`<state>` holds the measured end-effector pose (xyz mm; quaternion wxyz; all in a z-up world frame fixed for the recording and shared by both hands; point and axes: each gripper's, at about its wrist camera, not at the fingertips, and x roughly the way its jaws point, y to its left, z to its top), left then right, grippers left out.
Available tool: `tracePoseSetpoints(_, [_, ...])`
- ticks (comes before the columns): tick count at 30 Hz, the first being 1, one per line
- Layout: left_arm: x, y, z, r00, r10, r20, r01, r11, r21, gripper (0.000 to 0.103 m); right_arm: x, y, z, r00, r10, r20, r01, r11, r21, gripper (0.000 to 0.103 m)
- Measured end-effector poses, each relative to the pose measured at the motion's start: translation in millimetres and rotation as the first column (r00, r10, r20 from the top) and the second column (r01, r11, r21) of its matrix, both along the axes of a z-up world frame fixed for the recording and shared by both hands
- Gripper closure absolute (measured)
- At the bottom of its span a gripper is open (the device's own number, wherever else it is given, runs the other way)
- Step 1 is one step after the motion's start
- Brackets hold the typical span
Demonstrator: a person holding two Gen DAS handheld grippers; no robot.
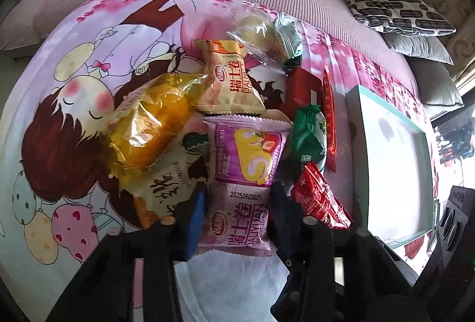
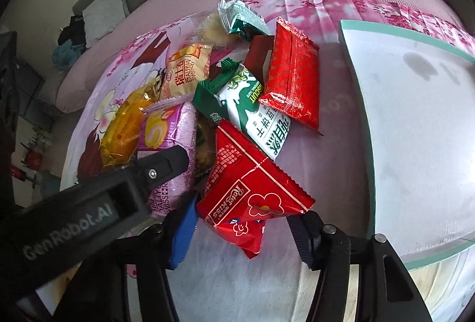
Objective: Organize snacks
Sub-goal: 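Grasp the pink bread bag with the left gripper while the right grasps a red candy packet, then carry both snacks over the tray and open both grippers to drop them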
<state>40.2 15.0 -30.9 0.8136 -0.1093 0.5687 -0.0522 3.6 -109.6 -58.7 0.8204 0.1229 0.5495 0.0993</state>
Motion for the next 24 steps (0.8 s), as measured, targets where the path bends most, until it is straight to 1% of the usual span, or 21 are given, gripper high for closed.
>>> tracePoseSetpoints(3, [-1.5, 0.7, 1.3, 1.0, 0.0, 0.007, 0.0, 1.0, 0.005, 0.063, -1.3, -1.0, 0.5, 1.0, 0.001, 0.002, -0.001, 1.0, 0.002, 0.044])
tracePoseSetpoints(10, [-6.8, 7.3, 10.2, 0.999, 0.022, 0.034, -0.022, 1.0, -0.014, 0.066, -4.7, -6.4, 9.4, 1.0, -0.014, 0.021, 0.014, 1.0, -0.001, 0.045])
tracePoseSetpoints(16, [-14.7, 12.5, 24.5, 0.996, 0.035, 0.082, -0.033, 0.999, -0.027, 0.067, -13.7, -14.7, 27.1, 0.998, -0.028, 0.057, 0.028, 1.0, -0.001, 0.045])
tracePoseSetpoints(21, [-17.2, 7.8, 39.2, 0.992, 0.033, 0.118, -0.028, 0.999, -0.037, 0.067, -17.2, -24.4, 44.8, 0.994, -0.043, 0.103, 0.043, 0.999, -0.004, 0.045])
tracePoseSetpoints(24, [-11.2, -4.0, 48.0, 0.991, 0.012, 0.132, -0.008, 0.999, -0.033, 0.067, -12.0, -39.2, 53.6, 0.988, -0.088, 0.128, 0.092, 0.995, -0.024, 0.045])
